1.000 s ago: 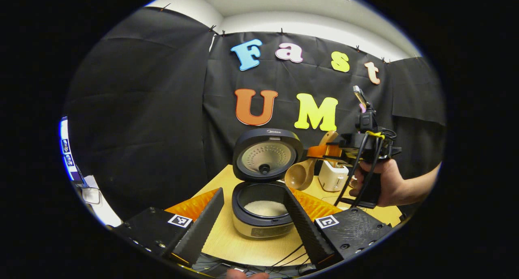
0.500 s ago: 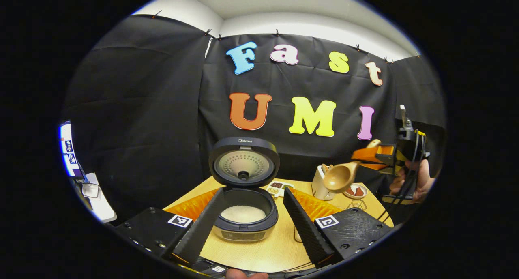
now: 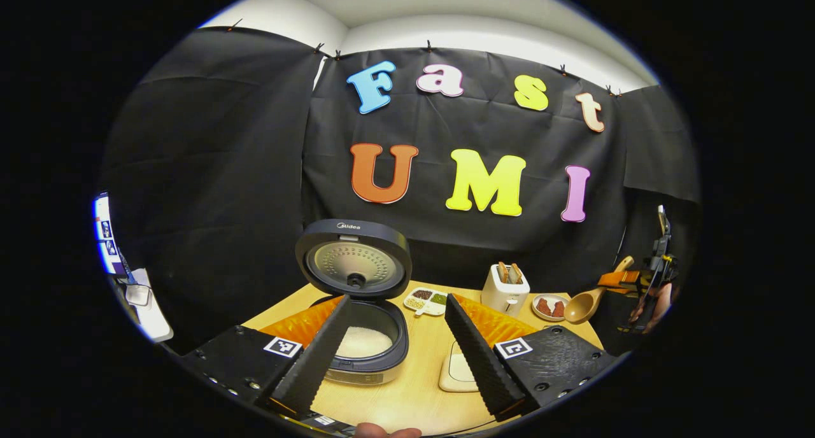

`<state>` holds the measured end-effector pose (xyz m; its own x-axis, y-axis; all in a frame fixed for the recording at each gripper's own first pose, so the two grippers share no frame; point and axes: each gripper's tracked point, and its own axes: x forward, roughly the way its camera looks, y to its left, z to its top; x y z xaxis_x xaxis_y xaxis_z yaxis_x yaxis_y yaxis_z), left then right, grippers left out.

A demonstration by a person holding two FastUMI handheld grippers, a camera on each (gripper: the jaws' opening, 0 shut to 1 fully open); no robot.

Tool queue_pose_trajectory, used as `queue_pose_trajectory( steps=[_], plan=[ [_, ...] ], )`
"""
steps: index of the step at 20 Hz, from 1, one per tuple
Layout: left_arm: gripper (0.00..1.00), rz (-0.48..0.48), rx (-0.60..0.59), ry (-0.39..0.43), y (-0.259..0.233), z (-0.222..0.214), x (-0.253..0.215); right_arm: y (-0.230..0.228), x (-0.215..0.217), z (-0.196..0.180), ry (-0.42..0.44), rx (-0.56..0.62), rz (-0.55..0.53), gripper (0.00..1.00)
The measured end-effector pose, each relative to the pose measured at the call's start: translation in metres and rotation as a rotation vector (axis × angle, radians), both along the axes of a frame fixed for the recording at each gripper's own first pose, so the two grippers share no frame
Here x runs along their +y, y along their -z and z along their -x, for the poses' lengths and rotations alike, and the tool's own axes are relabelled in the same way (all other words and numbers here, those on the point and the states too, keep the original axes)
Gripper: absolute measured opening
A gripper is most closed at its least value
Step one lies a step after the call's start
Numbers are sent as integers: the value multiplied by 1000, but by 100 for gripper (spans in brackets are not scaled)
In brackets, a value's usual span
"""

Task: Close the left gripper, press the button to open the rice cooker; take a wooden spoon from the chopstick holder with the right hand, scoop a spoonful of rice and pour it into the rice cooker, then put the wooden spoon back into the chopstick holder.

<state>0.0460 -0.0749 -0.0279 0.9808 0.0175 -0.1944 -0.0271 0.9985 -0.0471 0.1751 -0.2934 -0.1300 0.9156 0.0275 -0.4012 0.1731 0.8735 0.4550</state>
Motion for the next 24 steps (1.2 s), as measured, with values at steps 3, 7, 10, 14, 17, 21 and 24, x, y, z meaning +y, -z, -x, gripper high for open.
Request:
queue_pose_trajectory(
  steps=[3,7,10,14,17,21,24],
  plan=[
    [95,-8,21,-12,-1,-2,-8,42,-26,-20,62,51,3,8],
    [95,2,15,-38,-11,-1,-12,91,-33,-34,70,116,13,8],
    [95,-3,19,-63,-15,-1,-11,117,-29,-41,75,145,13,8],
    [95,-8,22,-86,-17,1,-8,141,-23,-48,69,157,47,9],
    [95,-9,19,-92,-22,0,-6,154,-18,-48,58,172,74,13],
    [95,-28,3,-92,-30,-4,2,149,-19,-49,61,161,82,19],
    [95,-17,-16,-91,-40,-10,12,126,-27,-44,81,121,138,43]
  ],
)
